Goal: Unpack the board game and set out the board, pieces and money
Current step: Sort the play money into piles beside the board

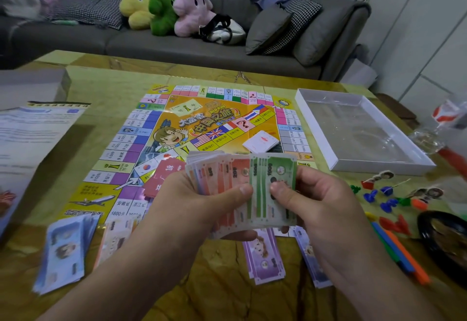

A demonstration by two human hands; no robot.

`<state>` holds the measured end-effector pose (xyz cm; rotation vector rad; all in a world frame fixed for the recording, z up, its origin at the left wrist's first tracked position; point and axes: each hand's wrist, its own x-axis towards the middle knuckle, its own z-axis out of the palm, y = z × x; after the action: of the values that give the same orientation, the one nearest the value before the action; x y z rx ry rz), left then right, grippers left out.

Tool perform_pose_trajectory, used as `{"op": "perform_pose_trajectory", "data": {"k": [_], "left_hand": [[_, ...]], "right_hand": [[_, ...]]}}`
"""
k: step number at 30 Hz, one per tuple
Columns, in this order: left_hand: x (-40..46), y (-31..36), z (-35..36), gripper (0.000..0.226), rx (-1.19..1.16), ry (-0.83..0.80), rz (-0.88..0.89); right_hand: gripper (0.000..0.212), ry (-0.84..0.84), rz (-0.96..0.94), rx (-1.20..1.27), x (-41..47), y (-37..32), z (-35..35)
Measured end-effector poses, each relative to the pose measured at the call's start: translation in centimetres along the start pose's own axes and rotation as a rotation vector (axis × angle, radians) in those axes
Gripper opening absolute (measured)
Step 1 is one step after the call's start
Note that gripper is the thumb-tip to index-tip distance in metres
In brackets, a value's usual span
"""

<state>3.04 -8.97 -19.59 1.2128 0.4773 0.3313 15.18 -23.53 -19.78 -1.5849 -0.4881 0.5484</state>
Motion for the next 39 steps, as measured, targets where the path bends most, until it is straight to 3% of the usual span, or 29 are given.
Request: {"op": "perform_pose_trajectory", "data": {"k": [11, 15, 19, 24, 29, 34, 37, 39], "left_hand": [[0.0, -0.6, 0.2, 0.02, 0.105, 0.109, 0.071], [0.0, -0.4, 0.0, 0.019, 0.101, 0.132, 0.04], [-0.1, 0.2, -0.4, 0.015, 0.172, 0.096, -0.002], [0.6, 1.8, -3.9, 0.015, 0.236, 0.238, 0.069], [1.1, 3.8, -7.8, 0.02, 0.095, 0.366, 0.107], [0.9, 4.3, -8.1, 0.019, 0.012, 0.386, 0.112], [0.8, 4.4, -8.1, 0.015, 0.0, 0.361, 0.113], [0.8, 4.5, -8.0, 0.014, -0.012, 0.339, 0.111]], "right_hand": [[0.018, -0.077, 0.043, -0.207, -1.1, 0.3, 2.2], [0.039, -0.1, 0.096, -0.024, -1.1, -0.6, 1.9], [0.013, -0.023, 0.03, -0.074, -0.5, -0.4, 1.5], [0.012, 0.099, 0.07, -0.045, -0.5, -0.3, 2.4], [0.015, -0.019, 0.148, -0.283, -1.4, 0.8, 6.9], [0.017, -0.149, 0.189, -0.389, -2.1, 2.1, 13.1], [0.019, -0.144, 0.159, -0.522, -2.4, 2.5, 15.1], [0.024, -0.135, 0.061, -0.758, -2.8, 2.7, 15.8]]}}
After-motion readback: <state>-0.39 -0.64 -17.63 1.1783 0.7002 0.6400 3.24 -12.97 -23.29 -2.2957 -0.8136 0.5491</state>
